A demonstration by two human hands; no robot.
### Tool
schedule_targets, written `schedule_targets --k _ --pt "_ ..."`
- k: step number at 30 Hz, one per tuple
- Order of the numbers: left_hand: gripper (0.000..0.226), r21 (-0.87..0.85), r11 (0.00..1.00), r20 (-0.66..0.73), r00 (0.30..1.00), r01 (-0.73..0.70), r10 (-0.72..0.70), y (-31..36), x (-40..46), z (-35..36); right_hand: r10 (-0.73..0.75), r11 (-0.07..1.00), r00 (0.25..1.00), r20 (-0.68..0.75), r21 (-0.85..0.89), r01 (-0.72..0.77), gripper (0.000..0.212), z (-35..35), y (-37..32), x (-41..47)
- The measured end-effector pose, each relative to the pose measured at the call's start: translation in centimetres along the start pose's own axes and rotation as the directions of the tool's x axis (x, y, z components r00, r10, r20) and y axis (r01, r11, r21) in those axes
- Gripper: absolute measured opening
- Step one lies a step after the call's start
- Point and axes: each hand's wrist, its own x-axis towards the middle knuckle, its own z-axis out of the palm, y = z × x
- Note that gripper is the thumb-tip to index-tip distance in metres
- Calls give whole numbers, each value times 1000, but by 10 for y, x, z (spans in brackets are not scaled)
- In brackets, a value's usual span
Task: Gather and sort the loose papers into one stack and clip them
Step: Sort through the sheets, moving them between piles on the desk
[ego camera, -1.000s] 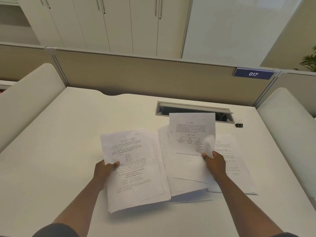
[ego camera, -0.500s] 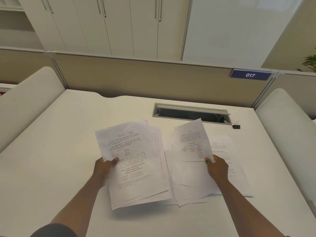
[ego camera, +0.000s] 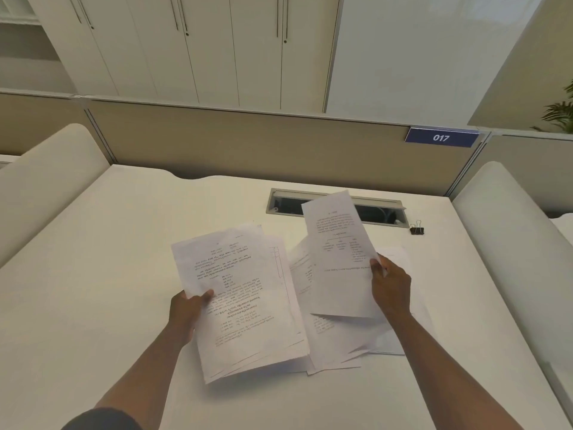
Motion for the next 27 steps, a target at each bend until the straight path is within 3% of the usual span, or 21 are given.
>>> schedule_targets --k 13,18,21,27 --pt "17 22 999 100 994 -43 40 2 -17 46 77 959 973 216 249 -132 28 -1 -16 17" --pt "17 33 997 96 993 -72 69 6 -19 57 57 961 988 142 259 -92 29 -7 -24 20" --pt "20 31 997 86 994 -73 71 8 -20 62 52 964 984 173 250 -95 31 -10 -28 24" --pt "21 142 982 56 991 -126 119 14 -19 71 7 974 992 123 224 -35 32 -21 -38 36"
